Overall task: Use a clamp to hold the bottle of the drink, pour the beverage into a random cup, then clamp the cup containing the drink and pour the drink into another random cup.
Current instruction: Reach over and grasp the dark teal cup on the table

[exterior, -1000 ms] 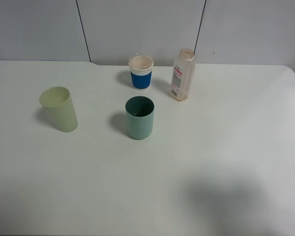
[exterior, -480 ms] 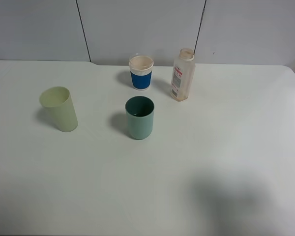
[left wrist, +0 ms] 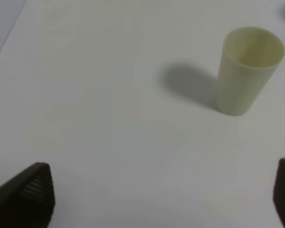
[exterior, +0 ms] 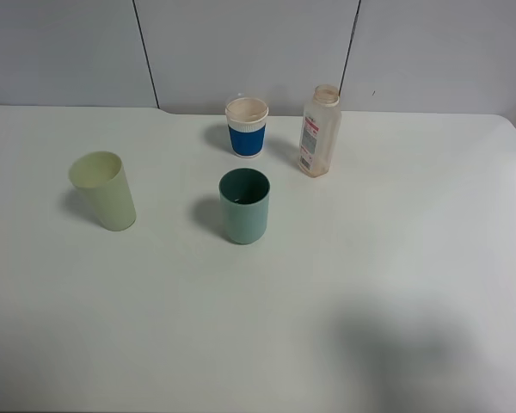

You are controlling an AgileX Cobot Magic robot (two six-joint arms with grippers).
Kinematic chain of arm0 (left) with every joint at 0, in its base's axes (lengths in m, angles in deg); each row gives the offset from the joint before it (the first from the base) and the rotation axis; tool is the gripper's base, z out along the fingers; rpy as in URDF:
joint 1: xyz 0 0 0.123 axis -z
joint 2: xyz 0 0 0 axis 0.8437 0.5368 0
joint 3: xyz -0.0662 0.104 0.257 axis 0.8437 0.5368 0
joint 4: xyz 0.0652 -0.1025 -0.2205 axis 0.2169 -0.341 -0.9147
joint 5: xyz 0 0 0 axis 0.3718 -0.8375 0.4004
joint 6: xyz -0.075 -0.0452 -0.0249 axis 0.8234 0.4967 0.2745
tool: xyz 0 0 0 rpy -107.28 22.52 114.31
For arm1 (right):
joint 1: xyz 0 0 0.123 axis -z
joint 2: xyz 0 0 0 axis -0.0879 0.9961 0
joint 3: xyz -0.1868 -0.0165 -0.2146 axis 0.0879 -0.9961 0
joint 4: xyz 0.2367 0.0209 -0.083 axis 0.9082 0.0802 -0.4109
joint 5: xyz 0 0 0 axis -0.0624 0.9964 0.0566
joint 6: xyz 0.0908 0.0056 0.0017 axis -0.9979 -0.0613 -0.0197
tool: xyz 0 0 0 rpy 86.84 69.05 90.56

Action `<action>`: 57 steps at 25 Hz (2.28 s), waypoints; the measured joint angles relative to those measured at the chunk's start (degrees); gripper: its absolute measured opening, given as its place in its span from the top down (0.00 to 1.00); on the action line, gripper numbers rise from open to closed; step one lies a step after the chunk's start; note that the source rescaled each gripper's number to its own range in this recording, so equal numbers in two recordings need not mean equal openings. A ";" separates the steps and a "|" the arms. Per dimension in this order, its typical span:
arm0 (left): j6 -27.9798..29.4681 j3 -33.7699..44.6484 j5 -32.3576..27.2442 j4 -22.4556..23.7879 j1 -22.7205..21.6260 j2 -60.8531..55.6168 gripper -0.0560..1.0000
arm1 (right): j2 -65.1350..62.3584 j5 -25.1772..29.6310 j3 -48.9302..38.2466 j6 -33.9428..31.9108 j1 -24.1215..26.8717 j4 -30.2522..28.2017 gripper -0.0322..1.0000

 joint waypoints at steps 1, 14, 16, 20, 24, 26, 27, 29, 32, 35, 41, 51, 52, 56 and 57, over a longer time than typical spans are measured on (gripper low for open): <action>0.00 0.00 0.00 0.00 0.00 0.00 0.23 | 0.00 0.00 0.00 0.00 0.08 0.00 0.00; 0.00 0.00 0.00 0.00 0.00 0.00 0.23 | 0.00 0.00 0.00 0.00 0.07 0.02 0.00; 0.00 0.00 0.00 0.00 0.00 0.00 0.23 | 0.00 0.00 0.00 0.00 0.07 0.02 0.00; 0.00 0.00 0.00 0.00 0.00 0.00 0.23 | 0.00 0.00 0.00 0.00 0.07 0.02 0.00; 0.00 0.00 0.00 0.00 0.00 0.00 0.23 | 0.00 0.00 0.00 0.00 0.07 0.02 0.00; 0.00 0.00 0.00 0.00 0.00 0.00 0.23 | 0.00 0.00 0.00 0.00 0.07 0.02 0.00; 0.00 0.00 0.00 0.00 0.00 0.00 0.23 | 0.00 0.00 0.00 0.00 0.07 0.02 0.00; 0.00 0.00 0.00 0.00 0.00 0.00 0.23 | 0.00 0.00 0.00 0.00 0.07 0.02 0.00; 0.00 0.00 0.00 0.00 0.00 0.00 0.23 | 0.00 0.00 0.00 0.00 0.07 0.02 0.00; 0.00 0.00 0.00 0.00 0.00 0.00 0.23 | 0.00 0.00 0.00 0.00 0.07 0.02 0.00; 0.00 0.00 0.00 0.00 0.00 0.00 0.23 | 0.00 0.00 0.00 0.05 0.07 0.02 0.00; 0.00 -0.73 3.40 -4.32 0.00 0.00 0.02 | 0.00 0.00 0.00 0.05 0.07 0.02 0.00; 0.00 -0.84 5.29 -5.33 0.00 0.00 0.02 | 0.00 0.00 0.00 0.05 0.07 0.02 0.00; -0.16 -0.92 12.47 -9.80 0.00 1.31 0.02 | 0.00 0.00 0.00 0.05 0.07 0.02 0.00; -0.49 -1.04 13.85 -10.76 0.00 2.50 0.02 | 0.00 0.00 0.00 0.05 0.07 0.02 0.00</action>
